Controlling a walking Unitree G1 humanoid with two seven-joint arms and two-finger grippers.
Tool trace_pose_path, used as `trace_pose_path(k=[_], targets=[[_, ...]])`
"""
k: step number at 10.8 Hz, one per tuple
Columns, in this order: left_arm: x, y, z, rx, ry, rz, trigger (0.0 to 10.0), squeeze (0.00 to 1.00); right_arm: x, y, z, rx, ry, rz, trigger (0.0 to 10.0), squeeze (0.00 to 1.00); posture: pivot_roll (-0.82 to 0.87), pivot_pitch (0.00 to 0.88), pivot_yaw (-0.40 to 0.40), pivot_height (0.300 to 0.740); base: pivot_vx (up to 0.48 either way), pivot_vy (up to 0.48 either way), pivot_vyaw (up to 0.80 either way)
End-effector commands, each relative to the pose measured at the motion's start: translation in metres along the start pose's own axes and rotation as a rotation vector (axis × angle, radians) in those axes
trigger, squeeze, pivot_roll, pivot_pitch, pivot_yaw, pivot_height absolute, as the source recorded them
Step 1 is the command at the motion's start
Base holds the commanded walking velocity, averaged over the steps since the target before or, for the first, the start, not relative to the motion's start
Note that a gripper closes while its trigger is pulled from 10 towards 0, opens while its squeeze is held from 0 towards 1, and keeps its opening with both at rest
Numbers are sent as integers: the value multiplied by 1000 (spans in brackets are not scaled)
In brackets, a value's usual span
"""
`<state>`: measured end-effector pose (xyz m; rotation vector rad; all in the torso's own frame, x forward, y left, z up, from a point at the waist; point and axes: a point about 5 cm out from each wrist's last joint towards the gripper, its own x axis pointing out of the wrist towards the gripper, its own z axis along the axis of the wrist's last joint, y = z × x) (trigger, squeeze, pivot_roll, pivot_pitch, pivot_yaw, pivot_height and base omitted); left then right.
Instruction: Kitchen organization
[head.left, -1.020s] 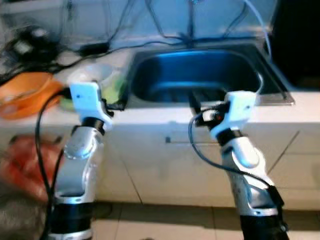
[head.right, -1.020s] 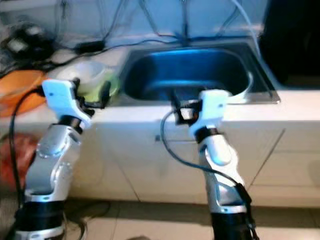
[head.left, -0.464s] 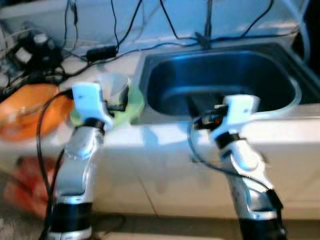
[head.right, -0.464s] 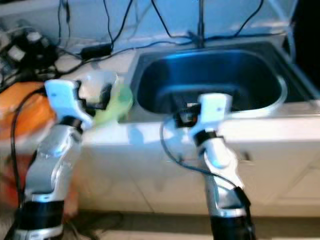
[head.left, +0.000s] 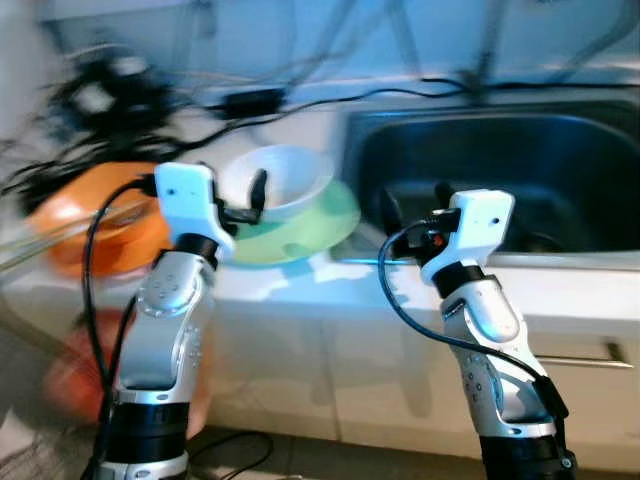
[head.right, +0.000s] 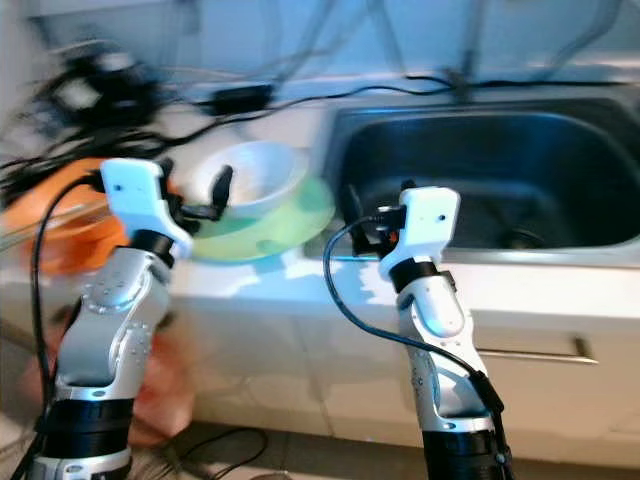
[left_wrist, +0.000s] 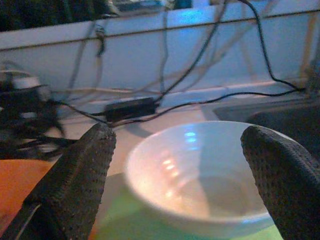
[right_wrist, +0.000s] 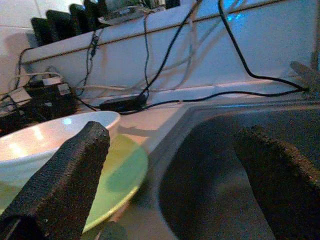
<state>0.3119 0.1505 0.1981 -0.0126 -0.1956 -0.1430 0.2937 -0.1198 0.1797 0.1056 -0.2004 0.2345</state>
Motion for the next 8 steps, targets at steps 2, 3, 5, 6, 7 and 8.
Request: trace_pose_path(k=[2, 3, 5, 6, 7, 8], targets=[[2, -2, 2, -1, -5, -9, 10000, 0, 1, -1, 2, 8, -11, -11, 10000, 0, 77, 38, 159, 740, 0, -480, 0], [2, -2, 2, 1, -3, -9, 10000, 0, 1, -1, 2, 9, -11, -10, 10000, 0, 77, 37, 159, 740, 0, -472, 0], [2, -1, 2, 5, -3, -6, 10000, 0, 2, 0, 2, 3, -14, -5, 10000, 0, 78, 35, 158, 740, 0, -469, 0], [2, -2, 1, 2, 1, -5, 10000, 0, 2, 0, 3, -3, -16, -1, 10000, 0, 77, 33, 157, 740, 0, -341, 0], [2, -2, 1, -2, 2, -5, 10000, 0, 2, 0, 3, -6, -16, 1, 10000, 0, 77, 33, 156, 740, 0, 0, 0], [2, -2, 0, -15, 1, -1, 10000, 0, 2, 0, 3, -11, -17, 3, 10000, 0, 75, 32, 156, 740, 0, 0, 0]])
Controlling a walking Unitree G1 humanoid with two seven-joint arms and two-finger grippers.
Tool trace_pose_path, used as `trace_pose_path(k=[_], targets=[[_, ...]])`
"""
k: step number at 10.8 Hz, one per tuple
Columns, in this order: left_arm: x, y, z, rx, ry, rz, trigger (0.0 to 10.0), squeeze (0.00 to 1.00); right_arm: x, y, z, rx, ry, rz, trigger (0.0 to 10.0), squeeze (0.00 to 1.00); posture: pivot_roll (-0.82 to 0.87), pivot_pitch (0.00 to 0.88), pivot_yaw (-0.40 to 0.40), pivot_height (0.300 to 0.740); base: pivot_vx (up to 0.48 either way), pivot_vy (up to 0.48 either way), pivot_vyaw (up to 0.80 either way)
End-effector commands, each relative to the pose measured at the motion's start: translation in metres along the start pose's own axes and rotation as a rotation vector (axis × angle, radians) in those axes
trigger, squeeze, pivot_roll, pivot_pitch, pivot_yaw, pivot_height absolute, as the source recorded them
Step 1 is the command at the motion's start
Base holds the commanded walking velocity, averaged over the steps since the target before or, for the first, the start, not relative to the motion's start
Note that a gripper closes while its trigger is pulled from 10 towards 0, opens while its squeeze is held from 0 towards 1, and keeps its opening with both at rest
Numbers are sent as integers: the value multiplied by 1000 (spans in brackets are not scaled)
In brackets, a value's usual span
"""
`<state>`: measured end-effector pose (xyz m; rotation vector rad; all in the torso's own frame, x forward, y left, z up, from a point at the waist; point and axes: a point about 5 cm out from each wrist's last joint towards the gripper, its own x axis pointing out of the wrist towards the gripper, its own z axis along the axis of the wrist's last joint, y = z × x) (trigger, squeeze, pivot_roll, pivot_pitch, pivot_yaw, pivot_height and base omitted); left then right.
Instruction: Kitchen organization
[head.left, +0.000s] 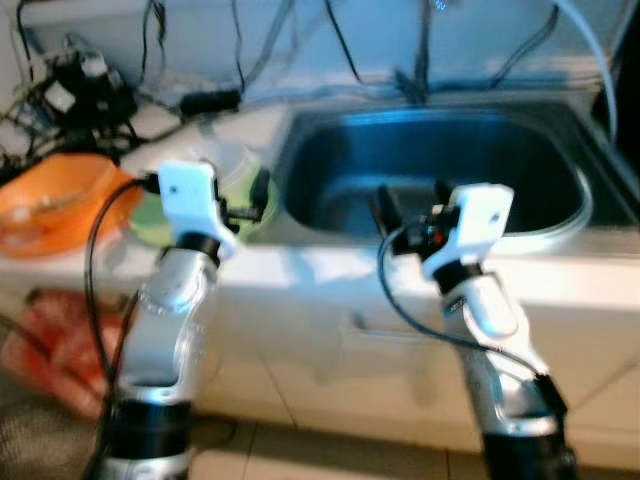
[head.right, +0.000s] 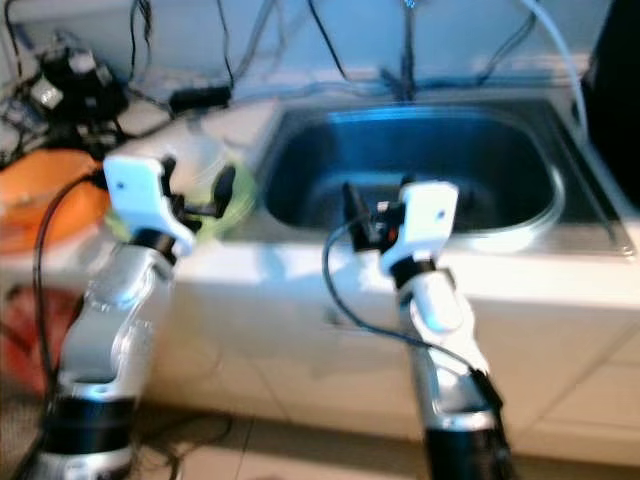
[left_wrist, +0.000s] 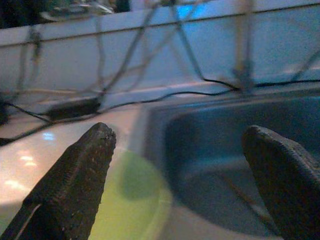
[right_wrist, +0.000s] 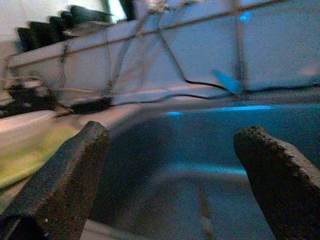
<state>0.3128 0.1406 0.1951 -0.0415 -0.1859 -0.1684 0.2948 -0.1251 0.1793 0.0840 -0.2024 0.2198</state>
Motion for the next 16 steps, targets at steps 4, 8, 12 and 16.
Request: trace_pose_path(k=[4, 8, 12, 16], targets=[[-1, 8, -3, -25, 6, 36, 10000, 0, 2, 5, 3, -6, -16, 17, 10000, 0, 61, 27, 146, 740, 0, 0, 506], [-1, -2, -14, -94, 13, 60, 10000, 0, 4, -4, 13, -59, -13, 49, 10000, 0, 16, 32, 79, 740, 0, 0, 0], [11, -5, 0, -62, -52, 18, 10000, 0, 9, -2, 17, -71, -8, 51, 10000, 0, 33, 33, 18, 740, 0, 0, 0], [7, -20, -19, -101, 4, 9, 10000, 0, 5, -11, 19, -114, -14, 22, 10000, 0, -29, 12, 77, 740, 0, 0, 0]])
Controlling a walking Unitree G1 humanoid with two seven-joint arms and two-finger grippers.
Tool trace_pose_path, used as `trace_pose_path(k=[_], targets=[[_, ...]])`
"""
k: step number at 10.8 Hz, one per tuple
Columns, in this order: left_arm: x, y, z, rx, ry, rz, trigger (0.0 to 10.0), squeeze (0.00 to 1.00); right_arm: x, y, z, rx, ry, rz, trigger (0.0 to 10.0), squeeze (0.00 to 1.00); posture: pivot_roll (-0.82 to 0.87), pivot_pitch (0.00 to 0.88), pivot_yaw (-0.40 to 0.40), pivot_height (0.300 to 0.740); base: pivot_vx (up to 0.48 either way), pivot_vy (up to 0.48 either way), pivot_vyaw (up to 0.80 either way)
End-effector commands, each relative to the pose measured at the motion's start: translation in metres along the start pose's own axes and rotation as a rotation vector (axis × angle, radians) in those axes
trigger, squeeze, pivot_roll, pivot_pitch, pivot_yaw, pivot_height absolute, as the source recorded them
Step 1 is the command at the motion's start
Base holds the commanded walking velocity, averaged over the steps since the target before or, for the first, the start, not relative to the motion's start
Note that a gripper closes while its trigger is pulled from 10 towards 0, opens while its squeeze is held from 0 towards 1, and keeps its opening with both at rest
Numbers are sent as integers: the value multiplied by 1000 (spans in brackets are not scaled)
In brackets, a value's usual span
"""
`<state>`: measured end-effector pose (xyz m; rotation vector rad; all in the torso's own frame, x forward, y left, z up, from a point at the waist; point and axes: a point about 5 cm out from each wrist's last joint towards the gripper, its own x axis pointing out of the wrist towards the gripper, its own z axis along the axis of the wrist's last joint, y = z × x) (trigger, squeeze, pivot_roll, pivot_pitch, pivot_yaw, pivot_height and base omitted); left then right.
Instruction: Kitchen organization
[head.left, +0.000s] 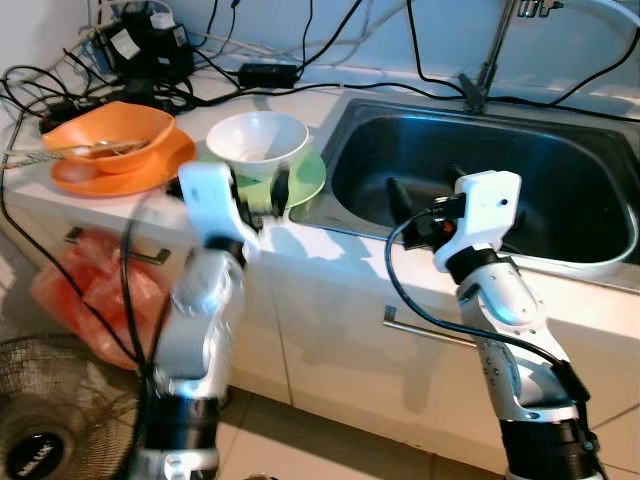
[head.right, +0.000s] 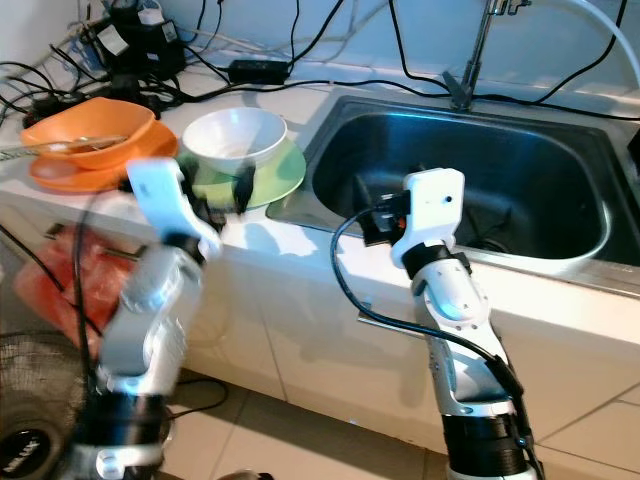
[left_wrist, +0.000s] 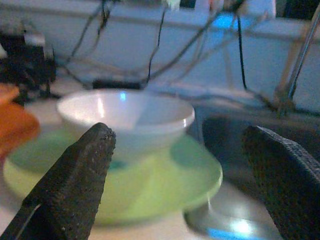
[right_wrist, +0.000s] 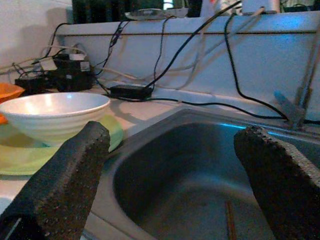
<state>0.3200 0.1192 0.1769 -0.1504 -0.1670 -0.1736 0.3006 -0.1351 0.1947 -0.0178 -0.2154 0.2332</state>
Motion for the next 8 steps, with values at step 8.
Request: trace_pose_path(k=[8], targets=[[7, 23, 13, 20, -41, 83, 10000, 0, 14, 12, 1, 29, 1, 17, 10000, 0, 9, 53, 57, 740, 0, 0, -600]])
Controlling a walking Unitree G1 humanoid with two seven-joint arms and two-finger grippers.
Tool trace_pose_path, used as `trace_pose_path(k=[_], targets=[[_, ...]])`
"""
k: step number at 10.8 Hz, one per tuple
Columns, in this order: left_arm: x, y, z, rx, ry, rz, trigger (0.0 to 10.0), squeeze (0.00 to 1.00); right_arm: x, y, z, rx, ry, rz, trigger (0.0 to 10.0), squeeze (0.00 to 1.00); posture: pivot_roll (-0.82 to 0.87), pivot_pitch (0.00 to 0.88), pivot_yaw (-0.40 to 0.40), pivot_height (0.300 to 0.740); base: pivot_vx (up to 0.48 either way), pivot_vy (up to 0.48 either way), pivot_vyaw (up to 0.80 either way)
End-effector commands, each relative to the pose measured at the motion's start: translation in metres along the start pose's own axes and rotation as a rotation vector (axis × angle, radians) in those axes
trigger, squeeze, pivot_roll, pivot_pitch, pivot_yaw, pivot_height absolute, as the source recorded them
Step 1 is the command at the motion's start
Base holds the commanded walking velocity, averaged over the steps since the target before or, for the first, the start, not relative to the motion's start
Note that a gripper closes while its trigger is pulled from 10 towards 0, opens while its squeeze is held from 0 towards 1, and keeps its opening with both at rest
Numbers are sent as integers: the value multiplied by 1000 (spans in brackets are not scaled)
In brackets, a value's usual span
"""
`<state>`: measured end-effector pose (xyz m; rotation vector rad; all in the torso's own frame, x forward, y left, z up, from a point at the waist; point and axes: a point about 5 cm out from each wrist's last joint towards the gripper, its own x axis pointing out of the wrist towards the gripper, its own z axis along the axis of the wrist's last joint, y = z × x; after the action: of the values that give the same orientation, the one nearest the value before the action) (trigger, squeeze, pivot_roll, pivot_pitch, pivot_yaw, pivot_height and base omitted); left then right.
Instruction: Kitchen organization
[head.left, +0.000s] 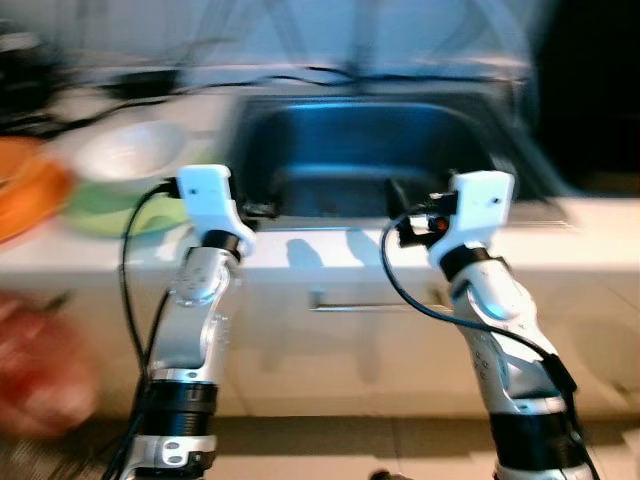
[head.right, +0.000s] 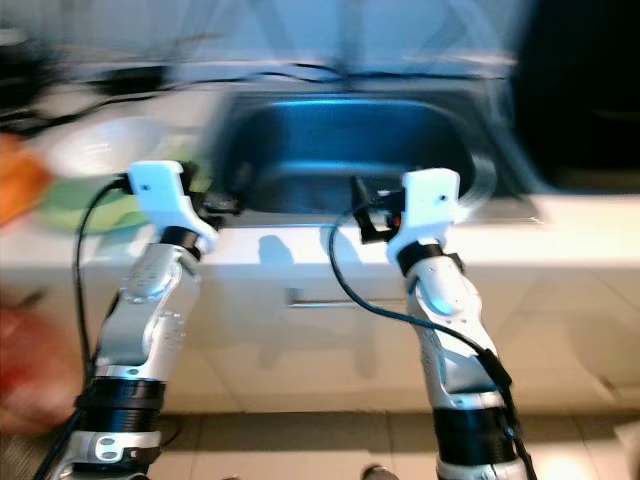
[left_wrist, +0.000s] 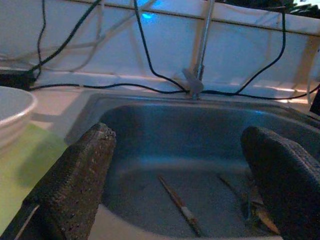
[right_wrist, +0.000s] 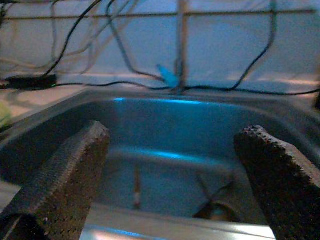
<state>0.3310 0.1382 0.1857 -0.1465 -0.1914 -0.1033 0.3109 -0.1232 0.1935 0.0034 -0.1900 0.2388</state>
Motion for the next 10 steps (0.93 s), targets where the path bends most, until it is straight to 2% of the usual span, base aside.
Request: trace_pose_path(k=[1, 2, 4, 7, 10], targets=[[-3, 7, 0, 0, -4, 39, 10000, 0, 5, 4, 7, -12, -34, 28, 10000, 0, 16, 54, 59, 740, 0, 0, -800], [-2, 5, 2, 4, -9, 31, 10000, 0, 7, 2, 7, -12, -33, 25, 10000, 0, 24, 47, 59, 740, 0, 0, -800], [-1, 8, 8, 47, -31, 58, 10000, 0, 8, 2, 5, -4, -44, 22, 10000, 0, 31, 35, 63, 740, 0, 0, 0], [-2, 27, 15, 97, -62, 179, 10000, 0, 8, 4, 6, -5, -54, 36, 10000, 0, 33, 34, 44, 740, 0, 0, 0], [-10, 43, 28, 147, -117, 311, 10000, 0, 8, 5, 14, -20, -80, 65, 10000, 0, 28, 44, 30, 740, 0, 0, 0]])
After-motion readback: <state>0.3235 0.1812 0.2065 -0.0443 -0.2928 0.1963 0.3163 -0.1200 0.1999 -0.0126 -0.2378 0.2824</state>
